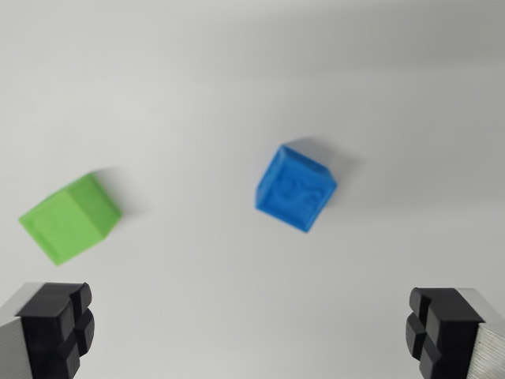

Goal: Stack cube

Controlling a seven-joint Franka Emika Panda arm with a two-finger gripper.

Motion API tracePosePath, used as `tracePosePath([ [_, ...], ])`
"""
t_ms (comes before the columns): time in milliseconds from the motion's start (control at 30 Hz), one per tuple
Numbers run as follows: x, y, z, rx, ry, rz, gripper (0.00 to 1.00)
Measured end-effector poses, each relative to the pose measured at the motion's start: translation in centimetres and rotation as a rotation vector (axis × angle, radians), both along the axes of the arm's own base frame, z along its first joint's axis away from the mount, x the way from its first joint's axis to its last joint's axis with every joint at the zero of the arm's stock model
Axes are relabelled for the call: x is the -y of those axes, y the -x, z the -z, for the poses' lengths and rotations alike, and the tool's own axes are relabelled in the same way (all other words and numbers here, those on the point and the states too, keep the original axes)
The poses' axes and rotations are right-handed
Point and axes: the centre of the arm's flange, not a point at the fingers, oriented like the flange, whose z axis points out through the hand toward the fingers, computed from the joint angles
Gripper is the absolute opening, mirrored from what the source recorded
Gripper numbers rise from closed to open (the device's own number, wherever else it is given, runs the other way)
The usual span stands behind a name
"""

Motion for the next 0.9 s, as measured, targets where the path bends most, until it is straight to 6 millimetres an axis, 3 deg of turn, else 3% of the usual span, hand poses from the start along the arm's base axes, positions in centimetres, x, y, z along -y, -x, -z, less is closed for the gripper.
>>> tracePosePath([
  [533,0.0,0.1,0.2,-0.001,0.000,0.006,1.00],
  [900,0.3,0.8,1.9,0.001,0.003,0.074,1.00],
])
